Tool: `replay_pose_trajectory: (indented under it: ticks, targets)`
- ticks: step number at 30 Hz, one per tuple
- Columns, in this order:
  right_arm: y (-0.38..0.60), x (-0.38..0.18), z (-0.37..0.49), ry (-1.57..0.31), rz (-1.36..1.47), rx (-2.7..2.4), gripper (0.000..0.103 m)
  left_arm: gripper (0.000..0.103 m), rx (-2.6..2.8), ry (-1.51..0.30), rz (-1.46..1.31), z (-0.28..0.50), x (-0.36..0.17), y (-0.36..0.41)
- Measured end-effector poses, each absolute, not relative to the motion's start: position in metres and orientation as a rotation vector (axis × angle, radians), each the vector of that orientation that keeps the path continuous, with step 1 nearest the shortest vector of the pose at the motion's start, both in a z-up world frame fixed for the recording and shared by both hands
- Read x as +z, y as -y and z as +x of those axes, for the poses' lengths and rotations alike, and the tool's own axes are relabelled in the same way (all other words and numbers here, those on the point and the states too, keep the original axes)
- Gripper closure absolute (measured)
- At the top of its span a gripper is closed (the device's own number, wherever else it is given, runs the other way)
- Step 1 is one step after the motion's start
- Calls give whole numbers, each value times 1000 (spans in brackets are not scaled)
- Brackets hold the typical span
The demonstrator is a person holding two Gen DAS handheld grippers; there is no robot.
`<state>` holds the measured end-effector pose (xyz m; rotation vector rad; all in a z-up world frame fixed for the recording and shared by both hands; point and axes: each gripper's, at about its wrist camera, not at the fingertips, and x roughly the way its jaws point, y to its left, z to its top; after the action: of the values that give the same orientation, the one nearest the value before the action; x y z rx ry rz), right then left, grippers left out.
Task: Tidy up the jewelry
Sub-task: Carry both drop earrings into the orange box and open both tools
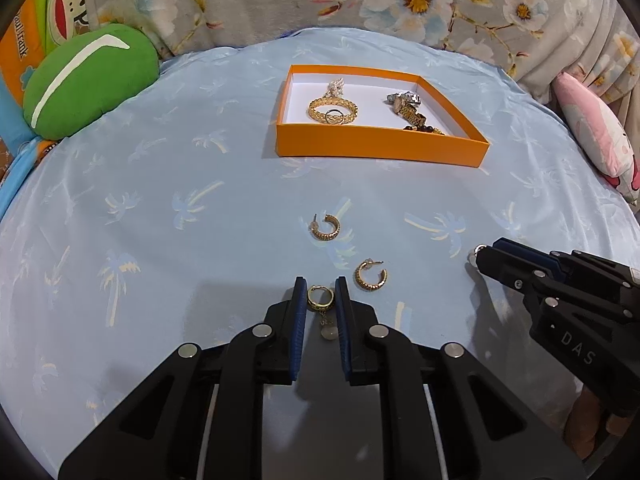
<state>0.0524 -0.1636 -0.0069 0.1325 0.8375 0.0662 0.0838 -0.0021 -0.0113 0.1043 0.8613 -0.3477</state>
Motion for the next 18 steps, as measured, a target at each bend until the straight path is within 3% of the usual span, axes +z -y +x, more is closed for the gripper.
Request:
replay_pose_trajectory:
  ticks: [10,18]
  targets:
    - [181,25,63,-776,174,68,88,89,-381,-799,52,94,28,-2]
    - [200,54,120,-731,190,75,88,89,-399,-771,34,161,50,19]
